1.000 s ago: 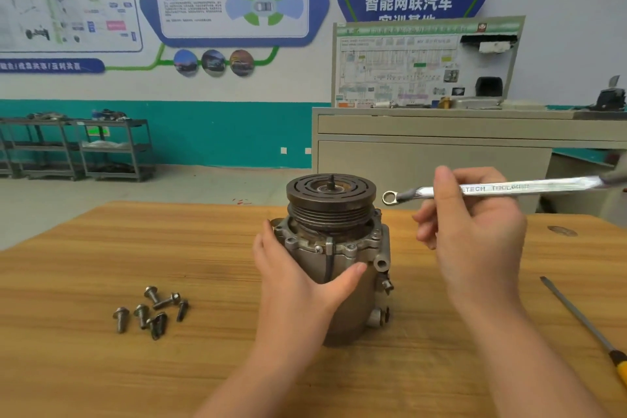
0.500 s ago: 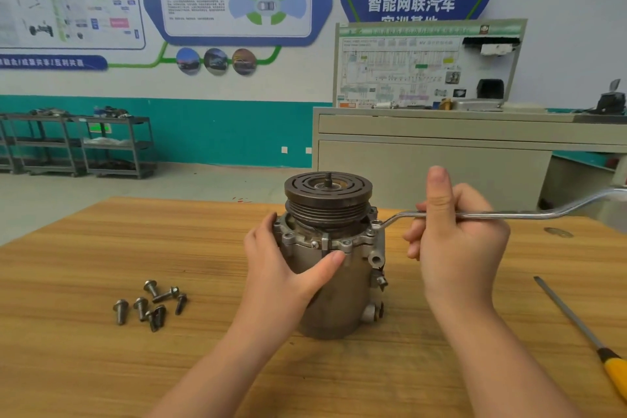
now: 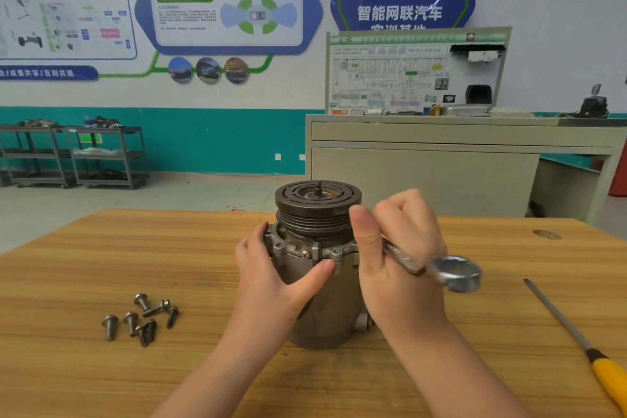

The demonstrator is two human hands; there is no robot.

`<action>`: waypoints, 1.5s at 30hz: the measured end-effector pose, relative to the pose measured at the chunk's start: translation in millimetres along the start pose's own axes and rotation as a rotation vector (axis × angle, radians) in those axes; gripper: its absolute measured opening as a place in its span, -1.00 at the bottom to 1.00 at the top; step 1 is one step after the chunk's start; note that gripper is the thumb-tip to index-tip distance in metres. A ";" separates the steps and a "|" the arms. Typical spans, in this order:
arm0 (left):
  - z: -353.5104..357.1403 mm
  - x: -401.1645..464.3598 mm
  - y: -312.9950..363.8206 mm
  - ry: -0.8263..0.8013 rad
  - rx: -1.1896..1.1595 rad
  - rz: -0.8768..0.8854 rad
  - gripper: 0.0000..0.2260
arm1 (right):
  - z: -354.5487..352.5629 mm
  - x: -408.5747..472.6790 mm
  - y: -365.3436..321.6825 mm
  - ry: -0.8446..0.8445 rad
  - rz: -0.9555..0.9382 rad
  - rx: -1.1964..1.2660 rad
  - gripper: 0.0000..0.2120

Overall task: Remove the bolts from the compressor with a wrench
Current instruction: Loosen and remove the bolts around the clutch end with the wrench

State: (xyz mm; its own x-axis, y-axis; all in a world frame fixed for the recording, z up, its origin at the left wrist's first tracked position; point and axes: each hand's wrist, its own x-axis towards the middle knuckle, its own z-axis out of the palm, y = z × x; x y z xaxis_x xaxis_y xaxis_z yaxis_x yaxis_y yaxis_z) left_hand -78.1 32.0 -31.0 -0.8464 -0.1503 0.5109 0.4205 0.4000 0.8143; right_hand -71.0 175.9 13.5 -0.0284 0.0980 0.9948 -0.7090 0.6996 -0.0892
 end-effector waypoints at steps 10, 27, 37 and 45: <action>0.0 -0.1 1.2 -0.002 0.005 -0.004 0.09 | 5.8 -4.8 19.4 0.410 1.066 0.808 -0.48; 0.2 1.9 -4.4 -0.023 0.009 0.007 0.09 | -18.3 20.9 34.8 0.300 0.922 0.855 -0.91; 0.1 1.9 -5.9 -0.020 0.029 0.012 0.07 | -5.0 -6.3 14.4 -0.010 0.126 0.301 -0.93; -0.7 1.7 -1.9 -0.025 0.023 -0.014 0.12 | -0.1 -10.1 12.2 0.084 0.079 0.444 -0.79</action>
State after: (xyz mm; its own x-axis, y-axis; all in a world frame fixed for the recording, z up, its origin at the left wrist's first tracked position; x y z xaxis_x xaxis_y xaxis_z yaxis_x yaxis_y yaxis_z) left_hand -80.1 30.3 -31.5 -0.8601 -0.1333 0.4924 0.4014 0.4186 0.8146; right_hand -79.3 183.5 2.3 -0.0504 0.2087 0.9767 -0.9406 0.3187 -0.1167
